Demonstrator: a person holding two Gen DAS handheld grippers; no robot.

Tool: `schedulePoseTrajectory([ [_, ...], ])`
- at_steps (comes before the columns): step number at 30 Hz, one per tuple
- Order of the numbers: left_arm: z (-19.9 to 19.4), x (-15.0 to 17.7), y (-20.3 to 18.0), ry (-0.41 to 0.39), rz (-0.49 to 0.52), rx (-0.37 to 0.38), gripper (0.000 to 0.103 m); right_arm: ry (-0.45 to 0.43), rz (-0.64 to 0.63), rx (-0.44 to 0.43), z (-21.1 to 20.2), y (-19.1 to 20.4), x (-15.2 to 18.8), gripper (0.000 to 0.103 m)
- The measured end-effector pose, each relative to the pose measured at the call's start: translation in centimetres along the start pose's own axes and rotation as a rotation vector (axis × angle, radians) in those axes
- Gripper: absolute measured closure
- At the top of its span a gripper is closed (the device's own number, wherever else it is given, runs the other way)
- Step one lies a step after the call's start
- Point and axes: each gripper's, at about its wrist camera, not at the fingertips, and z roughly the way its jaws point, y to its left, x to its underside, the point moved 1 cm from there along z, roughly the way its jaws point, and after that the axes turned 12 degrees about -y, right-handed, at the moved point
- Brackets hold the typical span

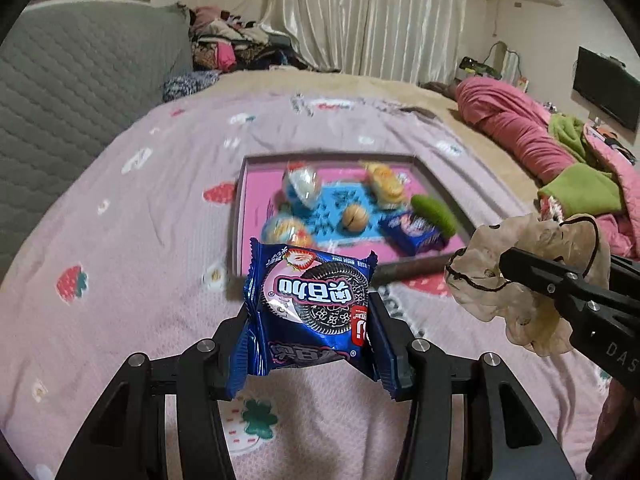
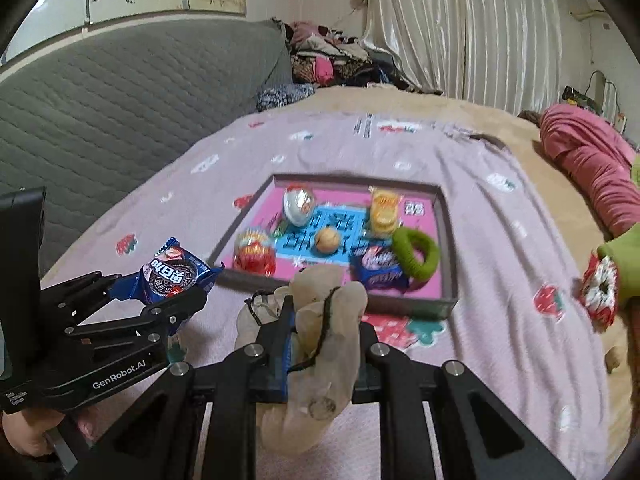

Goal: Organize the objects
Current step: 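Lift the Oreo pack and scrunchie and carry both over the tray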

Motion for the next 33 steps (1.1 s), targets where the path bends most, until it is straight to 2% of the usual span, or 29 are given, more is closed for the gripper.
schedulePoseTrajectory([
  [8, 0.4, -4.7, -0.5, -0.048, 0.013, 0.002, 0.050, -0.059, -0.021, 0.016, -0.4, -1.3, -4.6, 0.084],
  [16, 4.3, -8.3, -0.2, -0.061, -0.002, -0.003, 0.050, -0.082, -0.018, 0.041, 2.4, -3.9, -8.1, 0.084],
  [25, 10.1, -8.4, 0.0, -0.037, -0.021, -0.003, 0.050, -0.079, 0.007, 0.040, 7.2, -6.7, -8.6, 0.084],
  [33, 14.6, -7.2, -0.5, -0.007, -0.007, -0.006, 0.050, -0.047, 0.028, 0.032, 11.7, -7.7, -7.3, 0.084],
])
